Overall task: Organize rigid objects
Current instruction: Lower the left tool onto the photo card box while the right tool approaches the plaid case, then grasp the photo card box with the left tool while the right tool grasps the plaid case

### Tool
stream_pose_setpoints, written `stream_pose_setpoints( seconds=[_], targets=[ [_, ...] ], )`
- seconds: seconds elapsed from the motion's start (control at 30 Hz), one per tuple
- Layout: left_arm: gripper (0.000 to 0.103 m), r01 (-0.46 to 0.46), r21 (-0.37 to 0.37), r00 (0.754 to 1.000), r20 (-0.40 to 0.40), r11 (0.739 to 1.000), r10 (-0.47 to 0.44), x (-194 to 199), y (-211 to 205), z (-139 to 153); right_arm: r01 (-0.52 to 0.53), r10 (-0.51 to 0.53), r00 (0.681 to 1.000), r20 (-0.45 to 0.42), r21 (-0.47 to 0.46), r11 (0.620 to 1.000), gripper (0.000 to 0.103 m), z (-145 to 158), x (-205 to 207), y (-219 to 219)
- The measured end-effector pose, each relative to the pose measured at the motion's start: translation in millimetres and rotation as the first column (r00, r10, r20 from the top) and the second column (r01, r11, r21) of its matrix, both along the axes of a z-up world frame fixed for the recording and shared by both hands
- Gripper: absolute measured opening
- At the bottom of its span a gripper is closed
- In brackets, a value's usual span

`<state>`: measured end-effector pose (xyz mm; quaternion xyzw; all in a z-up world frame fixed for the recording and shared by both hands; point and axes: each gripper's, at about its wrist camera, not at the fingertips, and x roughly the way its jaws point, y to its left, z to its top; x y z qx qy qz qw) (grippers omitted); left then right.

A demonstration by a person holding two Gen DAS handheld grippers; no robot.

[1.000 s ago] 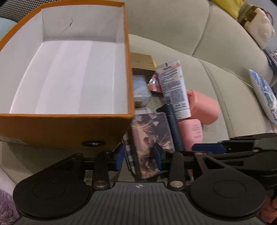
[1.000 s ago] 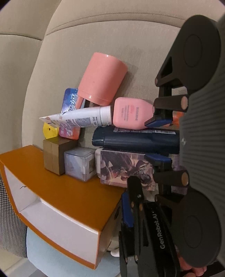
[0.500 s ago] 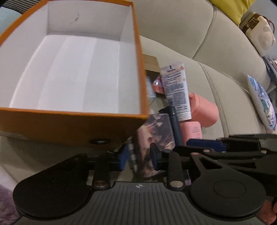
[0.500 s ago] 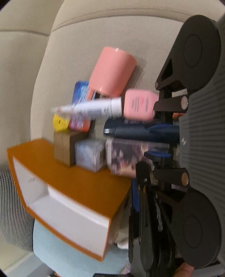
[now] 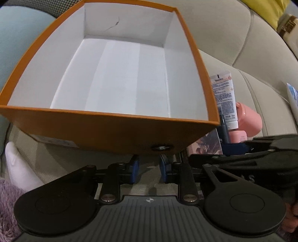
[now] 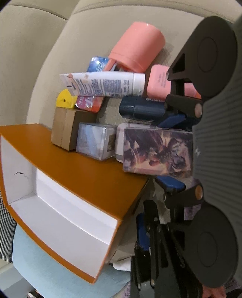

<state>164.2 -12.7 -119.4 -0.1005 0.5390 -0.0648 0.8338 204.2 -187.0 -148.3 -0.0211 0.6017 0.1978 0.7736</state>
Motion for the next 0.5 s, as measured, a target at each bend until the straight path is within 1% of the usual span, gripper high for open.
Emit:
stream_pose_setpoints(
  seconds=[0.07,0.13,0.17,0.2,0.23,0.27,0.3,0.33,0.37,0.4,0.43,0.47,0.5],
  targets=[
    [0.031,0.009,-0.018,1.0,0.003,1.0,-0.009,-1,2,2,0.028,-0.027,0.999,-0.031,0.026,0.999,0.06,-9,5,-1],
    [0.031,0.02,-0.026,1.0,0.005,0.999,-0.02,-3,0,3,0.028,-0.027,0.999,-0.03,0.037,0.999,0.06,-9,5,-1],
    [0.031,0.026,-0.029,1.0,0.005,0.999,-0.025,-3,-2,3,0.027,-0.026,0.999,-0.024,0.035,0.999,0.056,-7,5,-1],
    [0.031,0.031,-0.041,1.0,0.003,0.999,-0.031,-3,-4,2,0.027,-0.026,0.999,-0.021,0.032,0.999,0.046,-4,5,-4],
    [0.031,0.035,-0.053,0.999,-0.003,0.998,-0.035,-3,-7,0,0.033,-0.032,0.999,-0.023,0.055,0.998,0.039,0,7,-10],
    [0.032,0.036,-0.07,0.999,-0.011,0.997,-0.037,-2,-10,-2,0.045,-0.043,0.999,-0.023,0.074,0.996,0.035,4,7,-16],
    [0.035,0.036,-0.086,0.999,-0.019,0.996,-0.038,-2,-14,-5,0.054,-0.053,0.998,-0.015,0.076,0.996,0.015,8,8,-22],
    [0.039,0.035,-0.096,0.999,-0.022,0.995,-0.037,-1,-18,-7,0.055,-0.055,0.998,0.005,0.037,0.998,0.0,12,8,-25],
    [0.04,0.032,-0.096,0.999,-0.021,0.995,-0.034,-1,-21,-10,0.055,-0.055,0.998,0.022,0.021,0.998,0.0,14,8,-29],
    [0.041,0.03,-0.088,0.999,-0.023,0.996,-0.032,0,-24,-12,0.06,-0.061,0.998,0.017,0.041,0.997,0.0,15,10,-34],
    [0.041,0.028,-0.083,0.999,-0.023,0.996,-0.03,0,-25,-13,0.073,-0.072,0.997,-0.011,0.086,0.994,0.002,15,11,-39],
    [0.041,0.03,-0.088,0.999,-0.017,0.996,-0.031,-1,-25,-13,0.086,-0.082,0.996,-0.035,0.12,0.989,0.005,14,11,-41],
    [0.041,0.035,-0.099,0.999,-0.01,0.995,-0.036,0,-25,-13,0.091,-0.087,0.995,-0.038,0.133,0.987,0.009,15,9,-42]
  ],
)
